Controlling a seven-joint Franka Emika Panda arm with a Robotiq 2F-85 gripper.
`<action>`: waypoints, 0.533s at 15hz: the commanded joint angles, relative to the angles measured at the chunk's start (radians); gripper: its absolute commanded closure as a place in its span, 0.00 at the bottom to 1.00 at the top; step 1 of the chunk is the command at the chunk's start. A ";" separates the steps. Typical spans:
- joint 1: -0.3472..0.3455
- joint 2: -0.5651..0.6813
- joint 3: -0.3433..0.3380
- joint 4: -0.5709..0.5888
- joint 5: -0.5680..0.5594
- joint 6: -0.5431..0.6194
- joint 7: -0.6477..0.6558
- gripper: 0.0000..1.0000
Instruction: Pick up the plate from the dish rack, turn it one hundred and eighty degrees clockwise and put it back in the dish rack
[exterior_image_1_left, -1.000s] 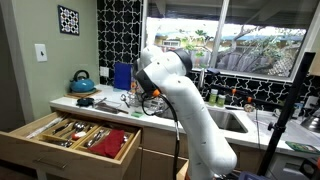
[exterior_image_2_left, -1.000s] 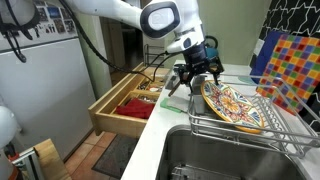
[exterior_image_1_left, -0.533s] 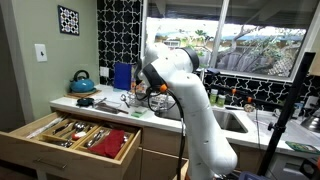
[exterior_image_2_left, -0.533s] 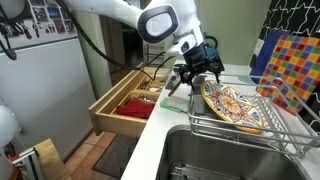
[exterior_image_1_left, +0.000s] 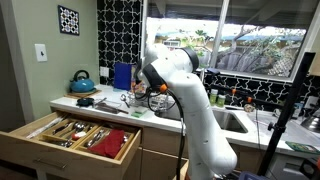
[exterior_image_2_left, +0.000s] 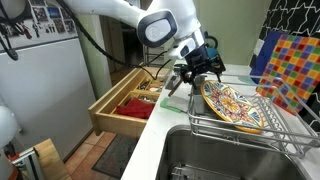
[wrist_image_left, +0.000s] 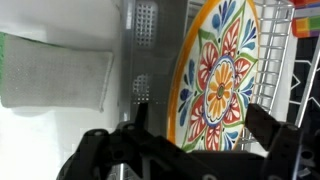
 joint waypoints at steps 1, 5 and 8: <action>-0.034 -0.009 0.036 -0.013 0.035 0.034 -0.005 0.07; -0.091 -0.016 0.075 0.009 0.041 0.042 0.015 0.26; -0.107 -0.020 0.082 0.019 0.057 0.040 0.012 0.25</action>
